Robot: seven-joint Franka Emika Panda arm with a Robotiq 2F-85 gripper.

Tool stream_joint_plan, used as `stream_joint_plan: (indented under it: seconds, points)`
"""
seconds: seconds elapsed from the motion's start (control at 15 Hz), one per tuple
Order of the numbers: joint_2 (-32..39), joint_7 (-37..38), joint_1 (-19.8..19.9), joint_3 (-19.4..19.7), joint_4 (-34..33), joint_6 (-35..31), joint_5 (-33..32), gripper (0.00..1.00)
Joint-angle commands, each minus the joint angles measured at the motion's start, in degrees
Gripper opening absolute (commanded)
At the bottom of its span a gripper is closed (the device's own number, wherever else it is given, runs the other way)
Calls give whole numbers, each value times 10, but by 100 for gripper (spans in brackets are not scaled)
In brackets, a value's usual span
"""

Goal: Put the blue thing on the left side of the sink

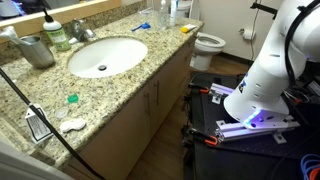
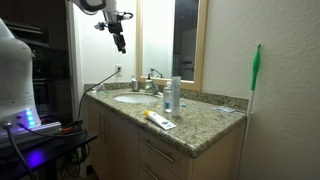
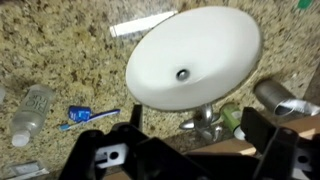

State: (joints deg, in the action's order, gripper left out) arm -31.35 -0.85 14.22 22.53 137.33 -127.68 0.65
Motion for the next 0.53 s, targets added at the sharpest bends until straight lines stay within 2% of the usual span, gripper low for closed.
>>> stream_joint_plan:
  seconds: [0.0, 0.13, 0.33, 0.4, 0.47]
  points:
    - [133, 65, 22, -19, -21, -157, 12, 100]
    - [206, 126, 5, -4, -30, -258, 3, 100]
    - [323, 245, 13, -16, -70, -359, -17, 100]
    - [249, 179, 21, -25, -24, -325, 4, 100]
    - [283, 209, 19, -25, -37, -348, -3, 100]
